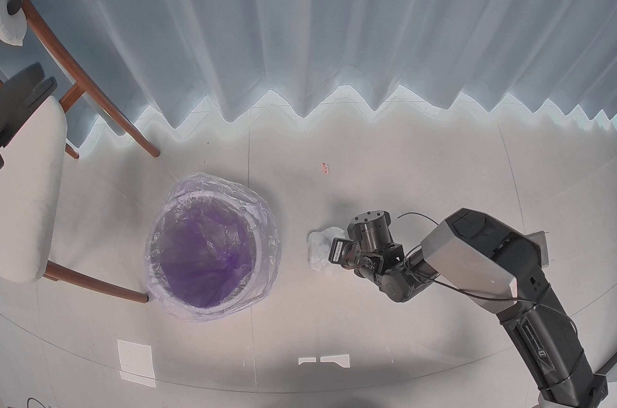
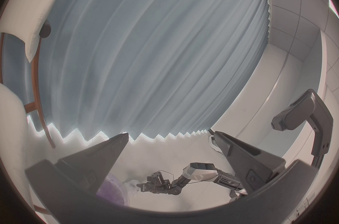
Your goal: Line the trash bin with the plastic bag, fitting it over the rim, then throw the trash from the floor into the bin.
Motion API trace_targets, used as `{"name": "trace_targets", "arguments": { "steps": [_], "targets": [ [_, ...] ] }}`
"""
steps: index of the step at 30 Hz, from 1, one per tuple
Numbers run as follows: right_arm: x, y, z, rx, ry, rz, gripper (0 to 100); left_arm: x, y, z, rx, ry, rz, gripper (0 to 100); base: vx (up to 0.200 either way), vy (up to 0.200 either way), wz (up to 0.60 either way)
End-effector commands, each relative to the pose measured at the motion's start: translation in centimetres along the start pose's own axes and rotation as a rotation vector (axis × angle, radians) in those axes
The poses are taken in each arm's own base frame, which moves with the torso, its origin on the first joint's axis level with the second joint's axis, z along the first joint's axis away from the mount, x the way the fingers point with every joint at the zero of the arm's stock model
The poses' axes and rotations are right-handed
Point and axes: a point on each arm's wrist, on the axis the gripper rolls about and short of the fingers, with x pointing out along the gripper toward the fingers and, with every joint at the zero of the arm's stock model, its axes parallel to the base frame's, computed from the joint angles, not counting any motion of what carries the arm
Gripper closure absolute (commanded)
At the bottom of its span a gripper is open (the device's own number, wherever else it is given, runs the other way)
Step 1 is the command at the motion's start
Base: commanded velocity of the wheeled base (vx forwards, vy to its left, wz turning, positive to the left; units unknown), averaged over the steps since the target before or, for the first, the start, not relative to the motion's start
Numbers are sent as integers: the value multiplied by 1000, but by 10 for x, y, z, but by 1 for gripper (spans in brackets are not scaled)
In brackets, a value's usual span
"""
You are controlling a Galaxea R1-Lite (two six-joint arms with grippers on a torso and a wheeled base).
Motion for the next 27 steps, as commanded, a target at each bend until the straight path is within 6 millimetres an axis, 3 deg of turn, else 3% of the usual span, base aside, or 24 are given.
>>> {"name": "trace_targets", "arguments": {
  "steps": [1, 7, 11, 12, 13, 15, 19, 27],
  "targets": [
    [-36, 11, 27, 40, -90, 54, 100, -1, -1, 1, 4, -6, -2, 0, 0, 0, 0],
    [-140, 25, 73, 76, -261, 178, 100, -10, -3, -9, -5, 9, 4, 0, 0, 0, 0],
    [-201, 34, 87, 73, -329, 267, 100, -13, -4, -15, -9, 23, 0, 0, 150, 0, 0],
    [-205, 35, 88, 73, -332, 274, 100, -12, -4, -16, -10, 26, -2, 0, 200, 0, 0],
    [-232, 39, 91, 69, -346, 313, 100, -12, -3, -19, -15, 39, -7, 0, 200, 0, 0],
    [-253, 42, 88, 42, -330, 361, 100, -12, -3, -22, -23, 64, -3, 0, 200, 0, 0],
    [-278, 49, 83, -53, -348, 405, 100, -11, 0, -29, -29, 128, 12, 0, 200, 0, 0],
    [-286, 55, 63, -80, -327, 457, 100, -9, -4, -35, -13, 178, -38, 0, 175, 0, 0]
  ]
}}
